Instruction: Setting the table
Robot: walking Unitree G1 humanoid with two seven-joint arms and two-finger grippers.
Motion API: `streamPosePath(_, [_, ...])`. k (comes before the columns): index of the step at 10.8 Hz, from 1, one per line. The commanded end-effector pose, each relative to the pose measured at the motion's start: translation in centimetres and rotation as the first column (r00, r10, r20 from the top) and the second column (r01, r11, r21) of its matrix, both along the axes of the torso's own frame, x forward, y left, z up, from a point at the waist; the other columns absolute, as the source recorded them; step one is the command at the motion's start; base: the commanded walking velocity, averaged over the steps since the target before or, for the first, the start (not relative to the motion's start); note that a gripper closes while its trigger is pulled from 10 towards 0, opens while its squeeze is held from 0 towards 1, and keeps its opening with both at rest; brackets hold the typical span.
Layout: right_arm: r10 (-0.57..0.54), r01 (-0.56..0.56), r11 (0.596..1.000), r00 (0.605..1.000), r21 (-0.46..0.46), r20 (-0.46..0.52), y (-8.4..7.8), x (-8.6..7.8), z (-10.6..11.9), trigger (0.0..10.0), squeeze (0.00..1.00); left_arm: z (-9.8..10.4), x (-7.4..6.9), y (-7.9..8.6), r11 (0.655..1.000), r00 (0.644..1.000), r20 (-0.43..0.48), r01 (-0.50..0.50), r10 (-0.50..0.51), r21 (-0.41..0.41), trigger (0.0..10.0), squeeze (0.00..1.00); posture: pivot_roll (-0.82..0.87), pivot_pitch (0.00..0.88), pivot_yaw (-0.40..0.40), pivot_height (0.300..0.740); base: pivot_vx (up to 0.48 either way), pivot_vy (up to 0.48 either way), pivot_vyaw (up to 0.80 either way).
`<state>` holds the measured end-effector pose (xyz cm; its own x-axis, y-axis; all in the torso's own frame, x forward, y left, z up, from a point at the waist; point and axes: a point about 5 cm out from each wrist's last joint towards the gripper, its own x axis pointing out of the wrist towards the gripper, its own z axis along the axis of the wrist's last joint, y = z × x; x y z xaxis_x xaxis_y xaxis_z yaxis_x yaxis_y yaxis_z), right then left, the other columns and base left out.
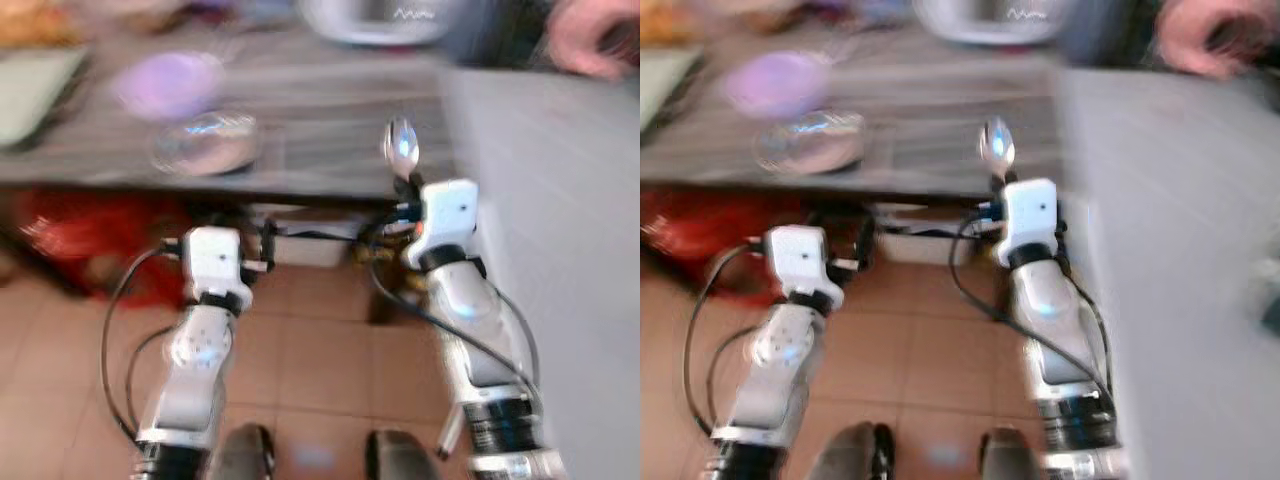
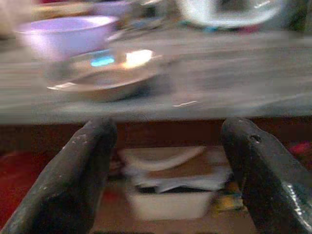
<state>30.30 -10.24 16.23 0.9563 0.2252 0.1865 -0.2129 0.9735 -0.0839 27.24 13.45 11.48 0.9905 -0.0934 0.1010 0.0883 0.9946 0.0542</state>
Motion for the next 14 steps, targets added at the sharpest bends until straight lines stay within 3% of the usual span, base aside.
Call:
streamPosePath(1, [-0.006,0.006,1.0,1.0,0.004,0.011,-0.4,-0.1,0.1,10.0,0.0,0.2,0.0,-0.7,1.0,1.0,0.016,0.025,-0.025,0.008,10.0,0.0,-0.02,0.165,0.009,0.74,0.247,0.412,0.0])
streamPosePath(5, [-0.036,0.036,0.999,0.999,-0.01,0.028,-0.7,0.1,0.3,10.0,0.0,0.4,-0.2,-1.3,0.998,0.997,0.031,0.07,-0.07,0.001,10.0,0.0,-0.02,0.163,0.007,0.74,0.442,0.083,0.0])
streamPosePath(7, [-0.048,0.048,0.998,0.999,0.029,0.009,-0.9,0.3,0.2,10.0,0.0,0.4,-0.4,-1.2,0.997,0.997,0.037,0.072,-0.072,-0.001,10.0,0.0,-0.01,0.162,0.007,0.74,0.446,0.0,-0.4])
streamPosePath(9, [-0.049,0.048,0.998,0.999,0.037,0.015,-0.8,0.4,0.3,10.0,0.0,0.4,-0.9,-1.3,0.996,0.995,0.038,0.091,-0.091,-0.012,10.0,0.0,-0.01,0.169,0.007,0.74,0.0,0.0,-0.8])
streamPosePath(14, [-0.086,0.084,0.995,0.996,0.048,0.029,-1.0,1.1,0.7,10.0,0.0,0.8,-1.3,-0.4,0.998,0.997,0.042,0.065,-0.064,-0.025,10.0,0.0,0.01,0.191,0.011,0.74,0.0,0.0,0.0])
